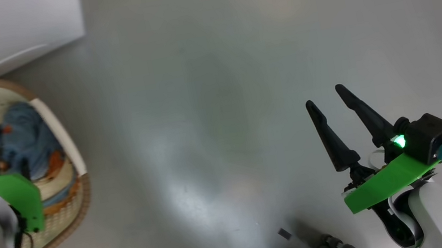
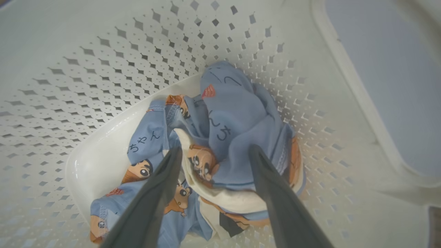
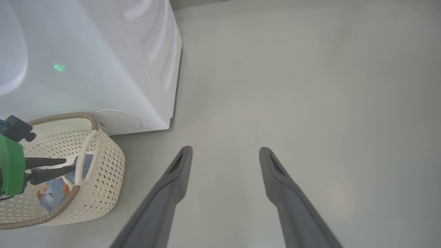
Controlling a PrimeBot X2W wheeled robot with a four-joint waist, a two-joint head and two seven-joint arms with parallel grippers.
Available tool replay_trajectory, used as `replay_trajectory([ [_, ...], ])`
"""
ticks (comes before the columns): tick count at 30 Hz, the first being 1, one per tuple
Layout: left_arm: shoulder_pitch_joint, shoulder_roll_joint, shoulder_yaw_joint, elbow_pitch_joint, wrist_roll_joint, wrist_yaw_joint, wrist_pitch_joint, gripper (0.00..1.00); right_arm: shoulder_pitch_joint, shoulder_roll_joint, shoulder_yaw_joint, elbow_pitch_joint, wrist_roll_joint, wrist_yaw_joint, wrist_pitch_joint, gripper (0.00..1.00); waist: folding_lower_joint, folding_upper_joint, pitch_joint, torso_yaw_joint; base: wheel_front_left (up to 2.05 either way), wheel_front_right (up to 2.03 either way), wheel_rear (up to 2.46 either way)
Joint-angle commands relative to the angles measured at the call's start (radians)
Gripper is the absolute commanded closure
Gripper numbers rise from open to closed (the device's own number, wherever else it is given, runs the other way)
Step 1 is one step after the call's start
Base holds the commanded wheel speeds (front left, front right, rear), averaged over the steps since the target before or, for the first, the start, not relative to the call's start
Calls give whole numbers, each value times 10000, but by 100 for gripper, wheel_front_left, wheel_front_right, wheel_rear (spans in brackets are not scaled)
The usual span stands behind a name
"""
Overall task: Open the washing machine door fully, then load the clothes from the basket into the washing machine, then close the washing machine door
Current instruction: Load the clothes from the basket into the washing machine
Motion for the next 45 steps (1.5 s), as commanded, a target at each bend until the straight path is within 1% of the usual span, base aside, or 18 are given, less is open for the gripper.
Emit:
replay_trajectory([
  [1, -217, 461, 178, 236, -61, 17, 257, 0, 150, 6, 244, -137, 64, 16, -118, 0, 0, -1, 540, -559, 0, 0, 0],
  [5, -586, 503, 117, 704, -115, -77, 685, 0, 176, 55, 212, -138, 68, 16, -118, 0, 0, -1, 631, -603, 0, 0, 0],
  [10, -910, 455, 123, 970, -231, -83, 1047, 0, 234, 81, 172, -209, 35, 16, -118, 0, 0, -1, 730, -599, 0, 0, 0],
  [18, -1392, 307, -2, 1248, -270, 280, 1793, 0, 287, 100, 173, -287, -41, 16, -118, 0, 0, -1, 880, -544, 0, 0, 0],
  [25, -1440, 251, -55, 1357, -350, 717, 2484, 0, 284, 44, 230, -325, -83, 16, -118, 0, 0, -1, 930, -538, 0, 0, 0],
  [31, -1457, 239, -10, 1388, -524, 909, 2810, 0, 331, 18, 175, -374, -80, 16, -118, 0, 0, -1, 1033, -512, 0, 0, 0],
  [32, -1451, 264, -30, 1391, -526, 925, 2856, 58, 334, 1, 180, -369, -76, 16, -118, 0, 0, -1, 1043, -507, 0, 0, 0],
  [33, -1449, 282, -53, 1393, -527, 917, 2888, 100, 331, -23, 176, -362, -73, 16, -118, 0, 0, -1, 1054, -498, 0, 0, 0],
  [38, -1437, 272, -49, 1402, -665, 866, 2908, 100, 231, -60, 126, -342, -68, 16, -118, 0, 0, -1, 1036, -457, 0, 0, 0],
  [45, -1284, 351, 44, 1408, -943, 842, 2598, 100, 29, -131, 214, -292, -100, 16, -118, 0, 0, -1, 754, -431, 0, 0, 0],
])
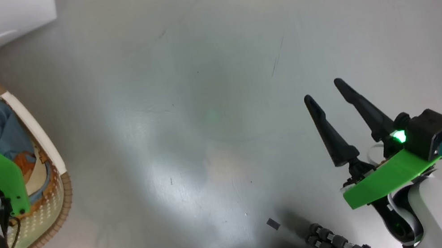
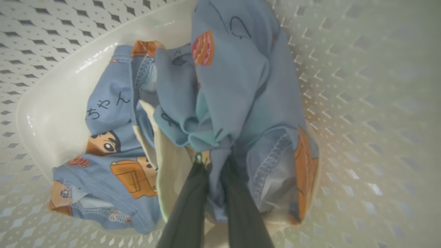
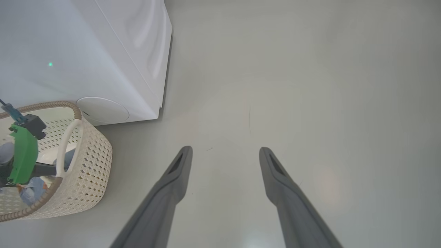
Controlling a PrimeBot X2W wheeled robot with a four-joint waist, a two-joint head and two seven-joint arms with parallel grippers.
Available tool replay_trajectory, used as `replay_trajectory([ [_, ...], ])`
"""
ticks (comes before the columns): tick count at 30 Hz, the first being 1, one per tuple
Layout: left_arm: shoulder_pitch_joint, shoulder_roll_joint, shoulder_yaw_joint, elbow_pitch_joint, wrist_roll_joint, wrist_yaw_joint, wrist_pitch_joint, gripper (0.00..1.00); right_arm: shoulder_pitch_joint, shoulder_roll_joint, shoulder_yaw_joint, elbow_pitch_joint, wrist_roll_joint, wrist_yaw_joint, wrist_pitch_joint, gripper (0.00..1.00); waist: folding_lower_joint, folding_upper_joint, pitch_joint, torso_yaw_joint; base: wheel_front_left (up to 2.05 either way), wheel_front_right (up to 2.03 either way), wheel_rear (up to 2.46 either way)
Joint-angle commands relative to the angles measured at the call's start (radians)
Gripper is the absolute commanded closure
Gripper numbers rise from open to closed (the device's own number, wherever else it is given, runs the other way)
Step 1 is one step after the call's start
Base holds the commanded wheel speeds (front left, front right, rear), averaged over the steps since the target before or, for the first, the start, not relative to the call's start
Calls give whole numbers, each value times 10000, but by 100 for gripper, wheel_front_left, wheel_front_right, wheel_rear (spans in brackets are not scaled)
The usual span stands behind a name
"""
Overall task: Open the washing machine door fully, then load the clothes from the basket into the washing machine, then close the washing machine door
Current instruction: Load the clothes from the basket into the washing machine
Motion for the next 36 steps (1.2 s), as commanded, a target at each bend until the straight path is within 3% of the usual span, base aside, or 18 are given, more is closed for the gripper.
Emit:
replay_trajectory([
  [1, 312, 365, 214, -53, -144, -6, -212, 100, 125, -200, 198, -119, -109, 16, -118, 0, 0, -1, -156, 6, 0, 0, 0],
  [8, 643, 387, 358, -51, -431, -107, -986, 100, -114, -312, 287, -60, -133, 16, -118, 0, 0, -1, -692, 91, 0, 0, 0],
  [24, 1891, -172, 274, -75, -796, -440, -3284, 100, 197, -822, 390, 224, -275, 16, -118, 0, 0, -1, -3051, 1444, 0, 0, 0],
  [32, 2409, -362, 360, -342, -1084, -690, -4070, 100, 459, -865, 479, 454, -271, 16, -118, 0, 0, -1, -4009, 2040, 0, 0, 0],
  [36, 2799, -601, 706, -697, -1599, -1041, -4227, 100, 617, -922, 466, 540, -297, 16, -118, 0, 0, -1, -4451, 2312, 0, 0, 0],
])
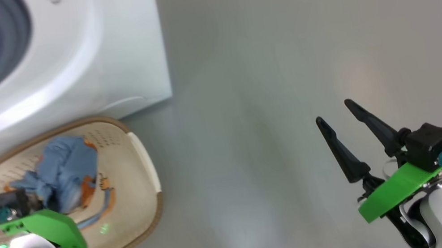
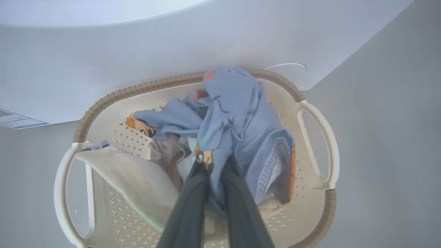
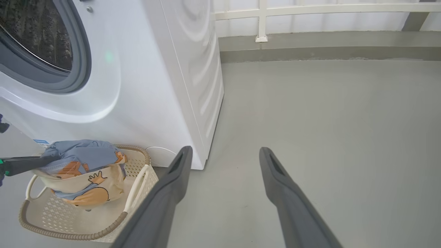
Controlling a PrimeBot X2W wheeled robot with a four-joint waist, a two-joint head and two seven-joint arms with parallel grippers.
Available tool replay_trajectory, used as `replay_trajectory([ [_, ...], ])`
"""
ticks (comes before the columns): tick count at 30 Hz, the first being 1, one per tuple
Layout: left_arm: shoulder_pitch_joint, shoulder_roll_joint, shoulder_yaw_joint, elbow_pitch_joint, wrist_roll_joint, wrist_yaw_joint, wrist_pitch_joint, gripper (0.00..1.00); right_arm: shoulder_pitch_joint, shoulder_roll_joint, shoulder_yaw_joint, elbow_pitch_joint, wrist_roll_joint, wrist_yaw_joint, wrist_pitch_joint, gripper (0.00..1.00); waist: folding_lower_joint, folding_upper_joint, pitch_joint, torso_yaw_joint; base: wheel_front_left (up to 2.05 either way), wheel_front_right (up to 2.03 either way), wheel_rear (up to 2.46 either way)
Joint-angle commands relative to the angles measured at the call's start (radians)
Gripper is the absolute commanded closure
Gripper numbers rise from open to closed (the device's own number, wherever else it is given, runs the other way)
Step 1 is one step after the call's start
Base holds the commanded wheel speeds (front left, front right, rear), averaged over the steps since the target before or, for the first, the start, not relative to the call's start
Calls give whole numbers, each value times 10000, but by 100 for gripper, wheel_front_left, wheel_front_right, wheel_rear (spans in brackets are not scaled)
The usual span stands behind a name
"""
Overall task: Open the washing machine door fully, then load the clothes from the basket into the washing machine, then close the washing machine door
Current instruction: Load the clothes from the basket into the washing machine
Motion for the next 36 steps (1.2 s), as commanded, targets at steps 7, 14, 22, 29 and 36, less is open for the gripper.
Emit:
replay_trajectory([
  [7, 1124, -92, 706, -1410, -772, -404, -217, 100, 737, -228, 171, -38, -101, 16, -118, 0, 0, 0, -1407, 1034, 0, 0, 0],
  [14, 2199, -296, 1044, -2909, -1040, -472, -221, 100, 1006, -288, 184, 83, -131, 16, -118, 0, 0, 0, -2119, 1345, 0, 0, 0],
  [22, 3685, -510, 1458, -4536, -1444, -534, -222, 100, 1508, -255, 185, 345, -159, 16, -118, 0, 0, 0, -3239, 1642, 0, 0, 0],
  [29, 5034, -598, 1606, -5585, -1397, -463, -223, 100, 2113, -177, 37, 539, -196, 16, -118, 0, 0, 0, -4272, 1818, 0, 0, 0],
  [36, 6141, -714, 1812, -6646, -1462, -228, -223, 100, 2408, -97, -17, 559, -248, 16, -118, 0, 0, 0, -4774, 1865, 0, 0, 0],
])
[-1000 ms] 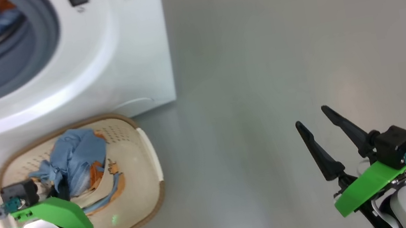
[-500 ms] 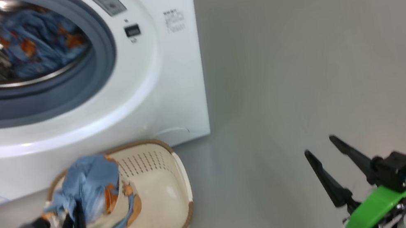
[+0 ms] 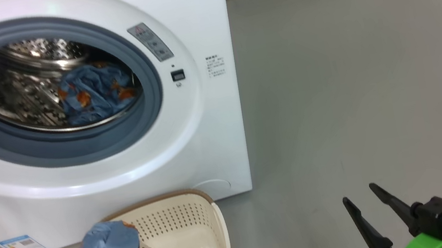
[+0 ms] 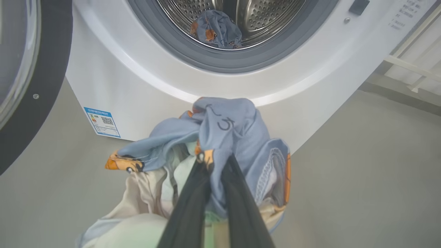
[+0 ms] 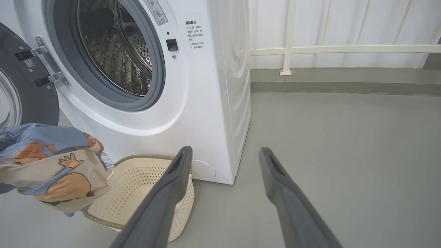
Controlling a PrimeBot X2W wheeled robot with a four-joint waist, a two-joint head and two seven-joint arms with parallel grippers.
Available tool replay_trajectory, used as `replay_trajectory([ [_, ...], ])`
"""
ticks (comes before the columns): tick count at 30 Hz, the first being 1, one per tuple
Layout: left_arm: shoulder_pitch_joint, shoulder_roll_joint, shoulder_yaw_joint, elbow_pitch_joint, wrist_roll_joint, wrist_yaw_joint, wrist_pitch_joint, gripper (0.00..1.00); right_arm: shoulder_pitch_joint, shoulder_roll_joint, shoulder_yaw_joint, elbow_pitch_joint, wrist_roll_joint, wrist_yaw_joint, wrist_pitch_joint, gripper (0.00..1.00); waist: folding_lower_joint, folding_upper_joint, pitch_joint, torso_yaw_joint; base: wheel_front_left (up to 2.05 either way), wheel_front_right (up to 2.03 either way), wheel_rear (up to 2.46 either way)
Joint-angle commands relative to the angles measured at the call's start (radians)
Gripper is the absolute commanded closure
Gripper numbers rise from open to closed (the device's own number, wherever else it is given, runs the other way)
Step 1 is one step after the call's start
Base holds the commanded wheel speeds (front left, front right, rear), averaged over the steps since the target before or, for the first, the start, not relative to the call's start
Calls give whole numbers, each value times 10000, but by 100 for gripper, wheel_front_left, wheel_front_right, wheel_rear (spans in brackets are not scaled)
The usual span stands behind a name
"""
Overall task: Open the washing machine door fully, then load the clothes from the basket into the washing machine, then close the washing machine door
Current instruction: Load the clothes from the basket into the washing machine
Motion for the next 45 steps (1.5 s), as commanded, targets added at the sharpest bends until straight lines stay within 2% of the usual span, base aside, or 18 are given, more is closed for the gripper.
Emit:
replay_trajectory([
  [1, -7, 137, 378, -432, -74, 100, -137, 100, 39, -24, 182, -202, -151, 16, -120, 0, 0, -1, -290, 127, 0, 0, 0],
  [11, 792, -71, 430, -1371, -340, 357, -137, 100, 212, 80, 206, -217, -186, 16, -120, 0, 0, -1, -482, 345, 0, 0, 0],
  [24, 945, -130, 384, -1759, -376, 444, -137, 100, 241, 130, 221, -208, -182, 16, -120, 0, 0, -1, -481, 437, 0, 0, 0],
  [38, 486, -273, 822, -2736, -290, 77, -137, 100, 210, 31, 219, -211, -159, 16, -120, 0, 0, -1, -91, 245, 0, 0, 0],
  [45, -612, -332, 1116, -2906, -332, -87, -137, 100, 85, -200, 201, -275, -155, 16, -120, 0, 0, -1, 595, 160, 0, 0, 0],
])
